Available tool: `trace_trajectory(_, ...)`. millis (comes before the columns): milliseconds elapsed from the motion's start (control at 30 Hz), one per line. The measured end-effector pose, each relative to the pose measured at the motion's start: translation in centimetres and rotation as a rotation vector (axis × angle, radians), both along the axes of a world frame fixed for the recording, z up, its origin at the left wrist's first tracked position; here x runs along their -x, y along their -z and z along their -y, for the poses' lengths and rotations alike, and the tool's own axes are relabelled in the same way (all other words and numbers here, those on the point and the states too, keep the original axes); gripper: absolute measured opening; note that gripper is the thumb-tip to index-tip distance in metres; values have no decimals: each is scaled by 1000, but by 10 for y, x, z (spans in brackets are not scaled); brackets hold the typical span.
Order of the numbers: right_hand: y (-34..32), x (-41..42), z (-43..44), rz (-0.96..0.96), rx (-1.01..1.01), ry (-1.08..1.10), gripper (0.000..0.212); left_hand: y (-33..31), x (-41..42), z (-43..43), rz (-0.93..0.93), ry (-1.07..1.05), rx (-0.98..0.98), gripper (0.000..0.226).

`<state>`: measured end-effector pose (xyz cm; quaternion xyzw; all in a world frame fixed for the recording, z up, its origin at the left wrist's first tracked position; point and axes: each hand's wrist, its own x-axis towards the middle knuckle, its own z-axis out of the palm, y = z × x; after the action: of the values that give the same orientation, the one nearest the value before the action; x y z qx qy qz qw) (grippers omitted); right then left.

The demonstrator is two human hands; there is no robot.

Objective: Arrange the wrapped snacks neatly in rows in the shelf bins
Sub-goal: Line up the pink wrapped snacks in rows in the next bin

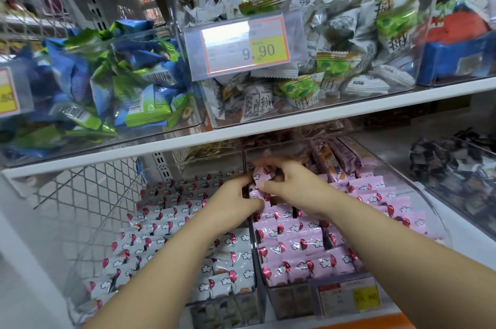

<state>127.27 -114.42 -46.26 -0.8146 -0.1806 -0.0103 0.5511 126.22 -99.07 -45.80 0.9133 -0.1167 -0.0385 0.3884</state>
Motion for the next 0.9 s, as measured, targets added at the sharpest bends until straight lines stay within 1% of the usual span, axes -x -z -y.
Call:
trace_trajectory(100, -1, 1, -7, -25, -67, -8, 34, 1, 2, -4, -3, -13, 19, 19)
trace_trajectory(200, -2, 0, -11, -20, -78, 12, 29, 1, 5, -5, 17, -14, 48, 20)
trace_trajectory(333, 0, -1, -10, -69, -205, 25, 20, -1, 8, -1, 73, -5, 117, 29)
trace_trajectory(467, -2, 4, -13, -44, -214, 55, 18, -2, 10, 1, 154, 0, 108, 37)
trace_trajectory(533, -3, 6, -12, -34, -238, 93, 18, -2, 10, -1, 172, -12, 112, 43)
trace_trajectory(667, -11, 5, -7, 15, -254, 135, 25, -3, 12, -2, 216, -1, 209, 42)
trace_trajectory(800, -13, 10, -10, -27, -278, 94, 32, 0, 14, -6, 222, -9, 235, 42)
trace_trajectory(900, -11, 11, -12, -89, -370, 67, 35, -2, 18, -6, 257, -6, 239, 40)
